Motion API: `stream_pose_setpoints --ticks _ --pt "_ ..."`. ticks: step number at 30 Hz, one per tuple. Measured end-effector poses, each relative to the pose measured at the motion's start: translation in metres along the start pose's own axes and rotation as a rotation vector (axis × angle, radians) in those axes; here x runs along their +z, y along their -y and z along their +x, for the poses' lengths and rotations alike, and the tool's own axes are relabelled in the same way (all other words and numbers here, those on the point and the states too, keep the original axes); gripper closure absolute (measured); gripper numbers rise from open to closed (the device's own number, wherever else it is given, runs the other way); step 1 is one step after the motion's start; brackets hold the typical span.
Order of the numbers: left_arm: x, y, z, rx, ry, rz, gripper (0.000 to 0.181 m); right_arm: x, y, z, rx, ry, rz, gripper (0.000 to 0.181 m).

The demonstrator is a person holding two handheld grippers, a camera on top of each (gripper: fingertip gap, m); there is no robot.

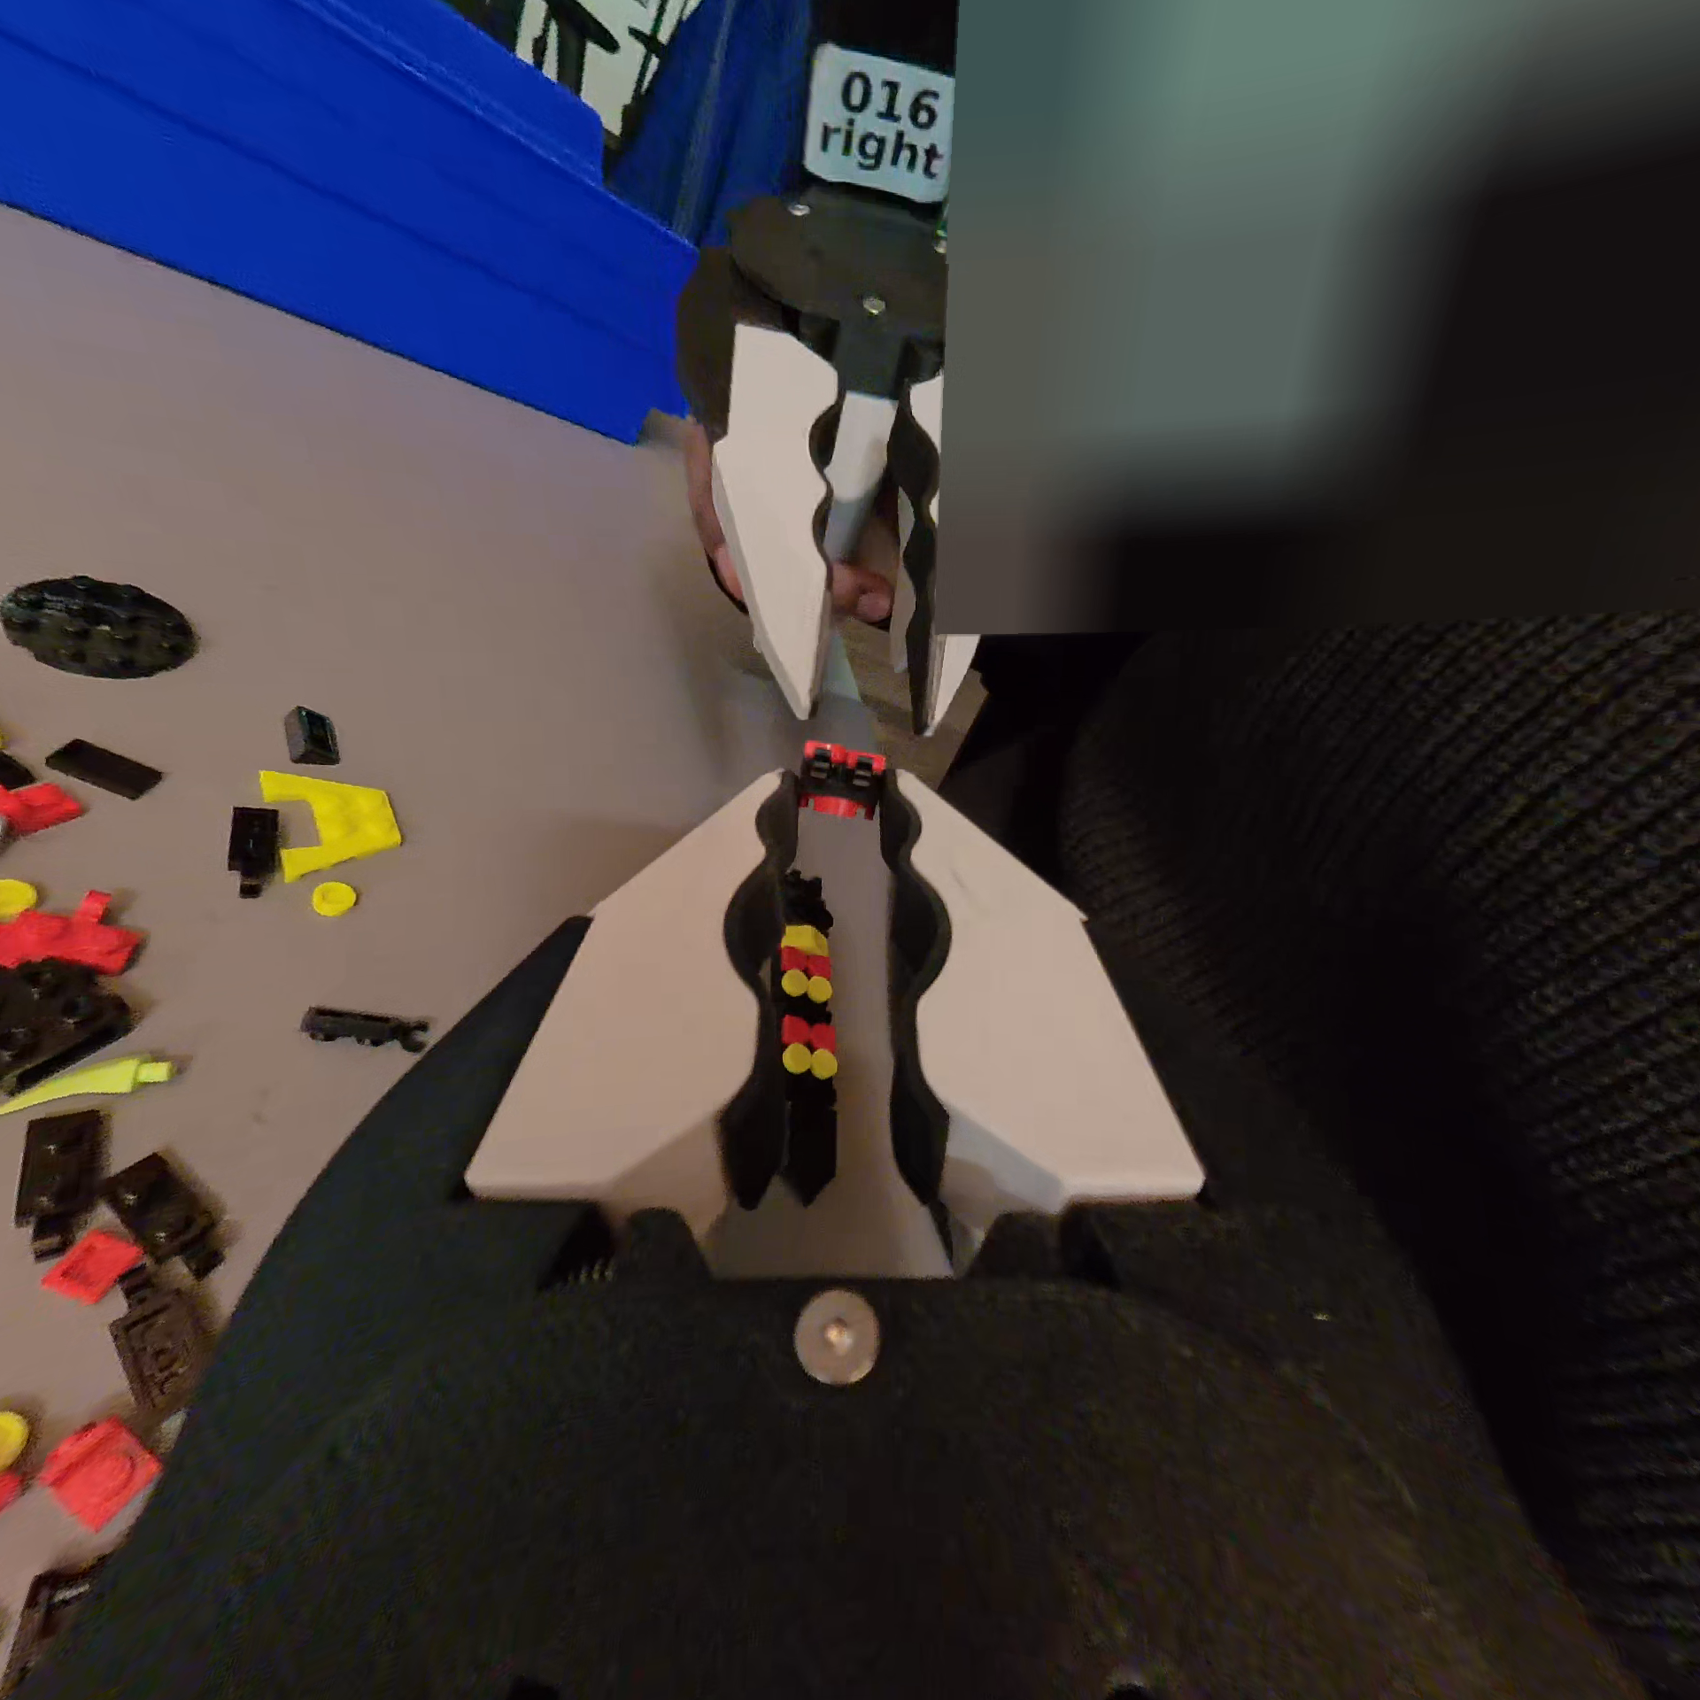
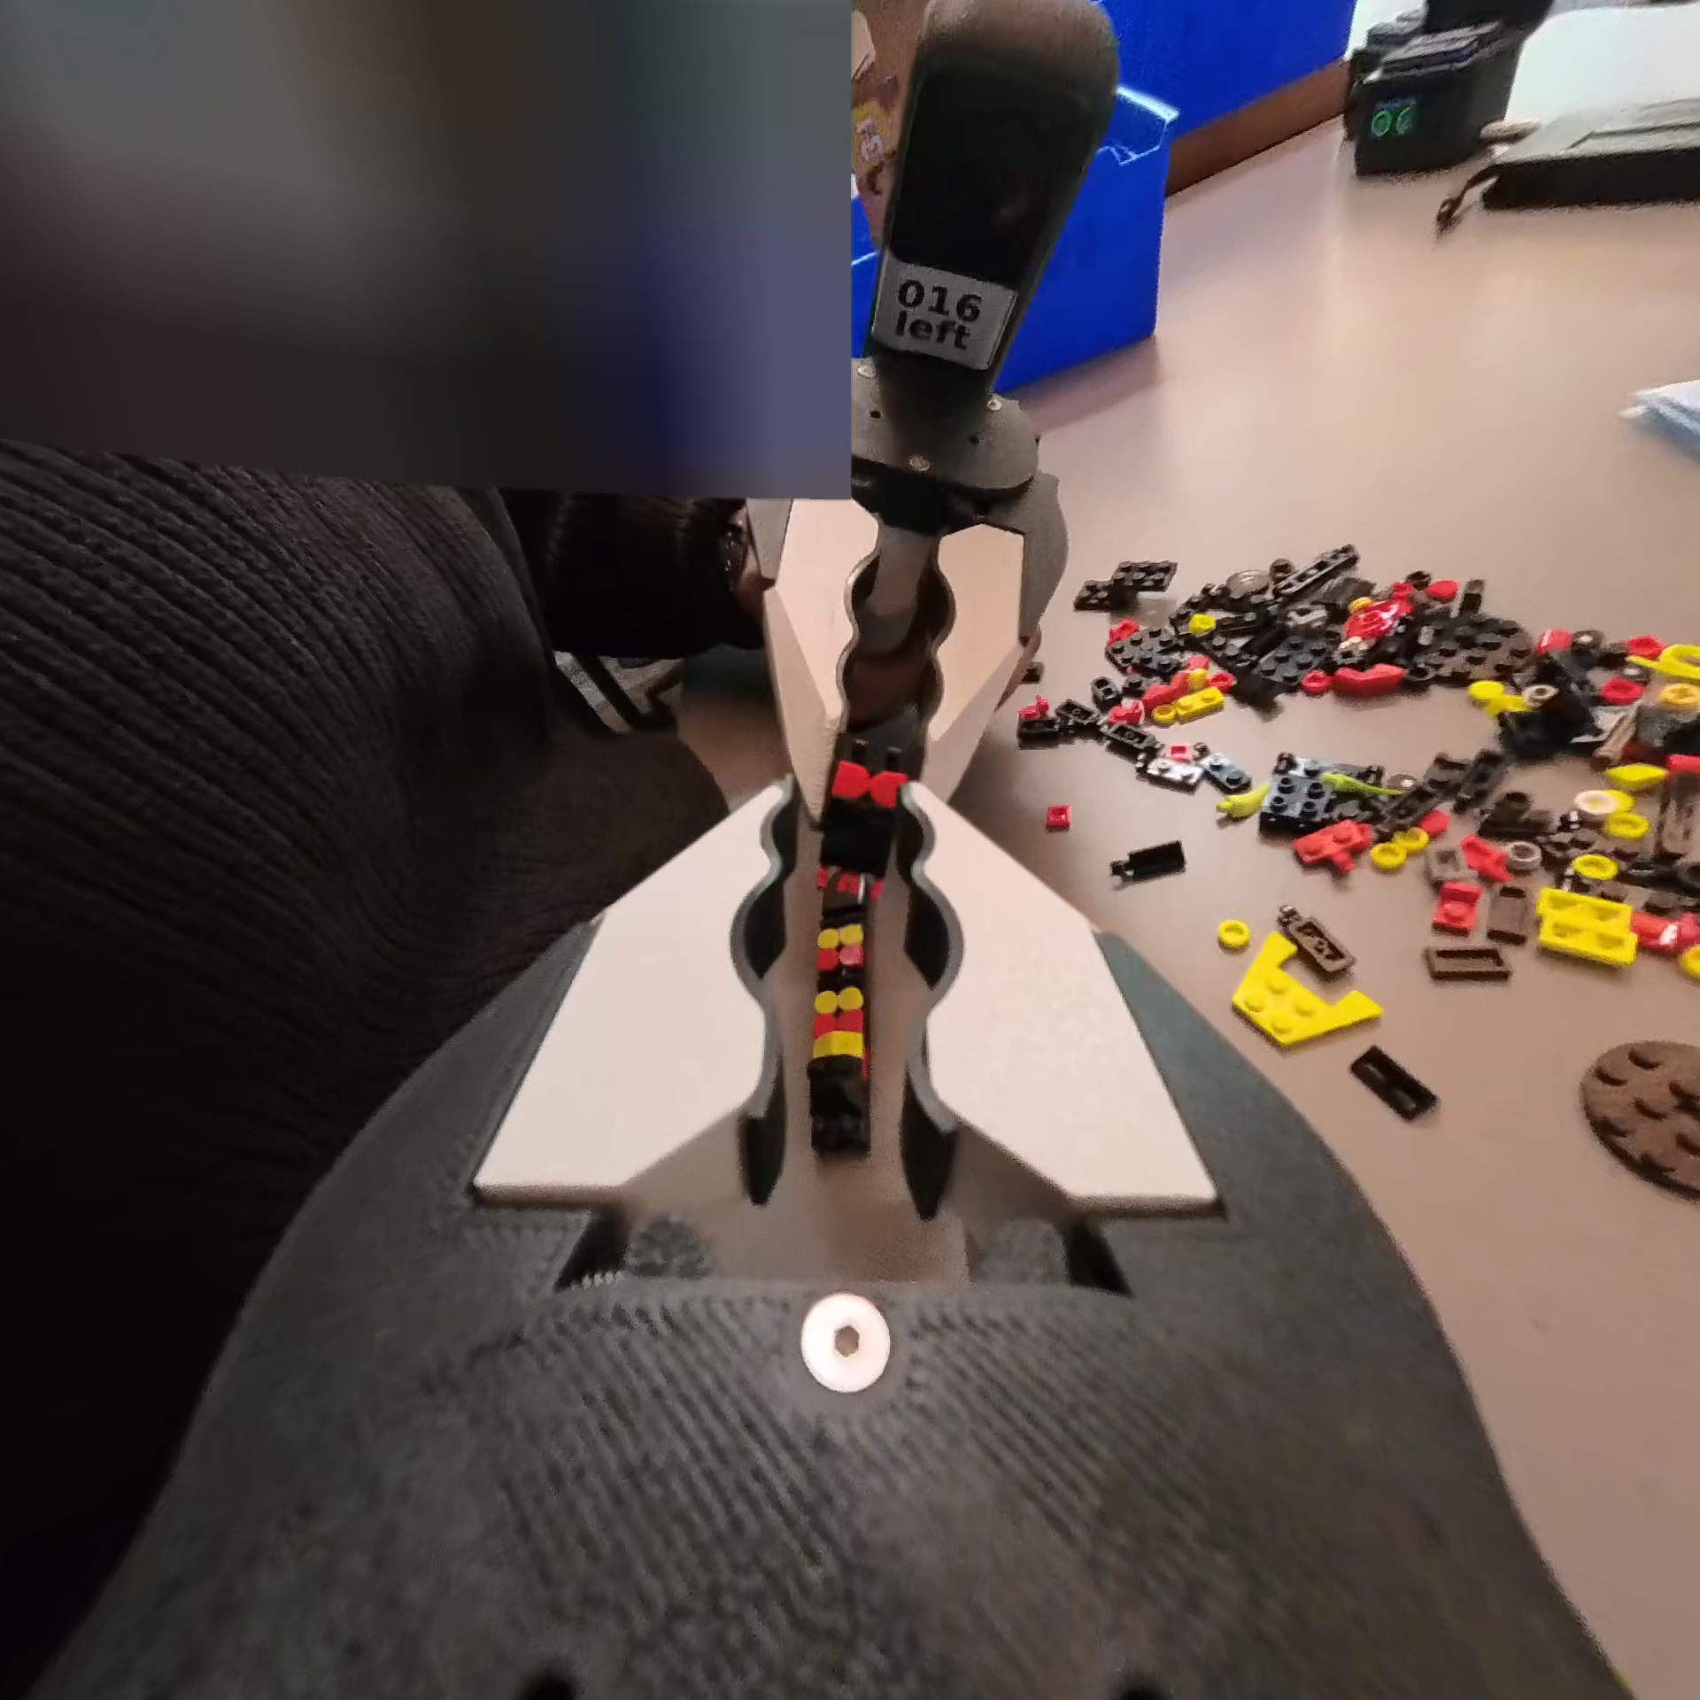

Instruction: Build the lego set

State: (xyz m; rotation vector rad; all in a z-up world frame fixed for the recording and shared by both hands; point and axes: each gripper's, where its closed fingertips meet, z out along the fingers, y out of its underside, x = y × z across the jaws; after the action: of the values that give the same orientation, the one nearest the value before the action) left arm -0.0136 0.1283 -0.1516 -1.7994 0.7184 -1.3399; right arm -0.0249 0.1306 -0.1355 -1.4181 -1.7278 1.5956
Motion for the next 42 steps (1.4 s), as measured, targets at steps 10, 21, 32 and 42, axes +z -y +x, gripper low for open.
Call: stream_pose_setpoints --ticks 10,21,32,42 --pt "0.006 -0.004 -0.002 0.058 0.065 -0.037 0.166 0.004 -0.01 0.004 -0.029 -0.056 -0.075 0.163" --pt "0.005 -0.002 -0.007 0.079 0.105 -0.031 0.166 0.003 -0.009 0.008 -0.056 -0.103 -0.086 0.167" --pt "0.005 -0.002 -0.009 0.143 0.153 -0.045 0.166 0.003 -0.011 0.009 -0.057 -0.109 -0.093 0.167" --pt "0.006 -0.001 -0.008 0.145 0.159 -0.042 0.166 0.003 -0.011 0.009 -0.037 -0.119 -0.114 0.167"
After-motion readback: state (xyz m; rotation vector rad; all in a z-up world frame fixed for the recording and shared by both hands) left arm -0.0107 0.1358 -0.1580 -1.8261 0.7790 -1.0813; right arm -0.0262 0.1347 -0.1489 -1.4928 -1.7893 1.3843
